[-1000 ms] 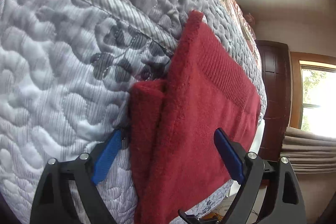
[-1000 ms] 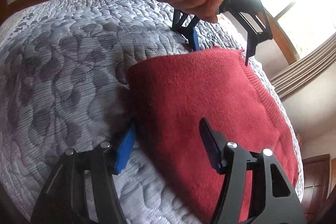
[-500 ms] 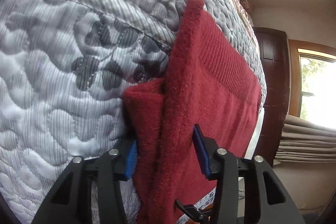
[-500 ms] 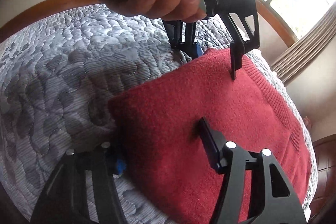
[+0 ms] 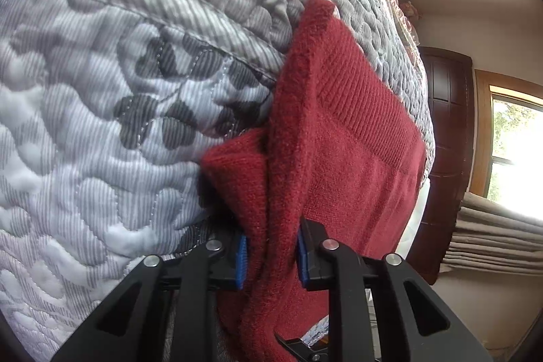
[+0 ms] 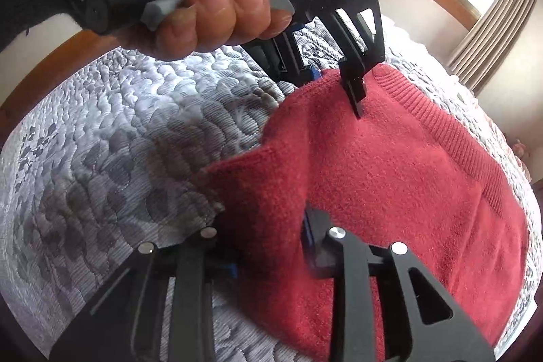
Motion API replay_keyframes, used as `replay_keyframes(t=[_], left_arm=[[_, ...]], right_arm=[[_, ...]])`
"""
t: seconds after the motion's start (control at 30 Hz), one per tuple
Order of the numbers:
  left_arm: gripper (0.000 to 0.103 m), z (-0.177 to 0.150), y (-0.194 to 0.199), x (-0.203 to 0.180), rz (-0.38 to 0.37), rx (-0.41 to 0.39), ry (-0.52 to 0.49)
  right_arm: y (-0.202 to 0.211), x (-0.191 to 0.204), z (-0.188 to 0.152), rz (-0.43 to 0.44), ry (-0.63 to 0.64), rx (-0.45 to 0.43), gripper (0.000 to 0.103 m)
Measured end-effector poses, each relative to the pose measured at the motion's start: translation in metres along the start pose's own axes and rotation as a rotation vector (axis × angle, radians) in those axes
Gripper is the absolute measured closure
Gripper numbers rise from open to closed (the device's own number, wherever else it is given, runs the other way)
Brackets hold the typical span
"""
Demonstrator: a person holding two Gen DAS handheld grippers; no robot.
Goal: Fold small clothes
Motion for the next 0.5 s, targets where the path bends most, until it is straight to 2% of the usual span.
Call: replay_keyframes(t=[0.37, 0.5], left_arm=[[0.083, -0.014, 0.025, -0.052, 0.047, -0.036, -0.039], [0.083, -0.023, 0.032, -0.078, 0.077, -0.047, -0.056]], right_arm=[[0.052, -0.024, 0.009, -0.024, -0.074, -0.039, 0.081], [0.074, -0.041, 0.010, -0.034, -0.115, -0.049, 0.087]])
Point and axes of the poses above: each gripper's, at about its wrist camera, not at the fingertips, and y roughly against the way its jaws point, x to its left, z to its top, the point moved 5 cm from there along -y, roughly the way its jaws point, and after that the axes turned 10 degrees about y, right-handed, at the moved point
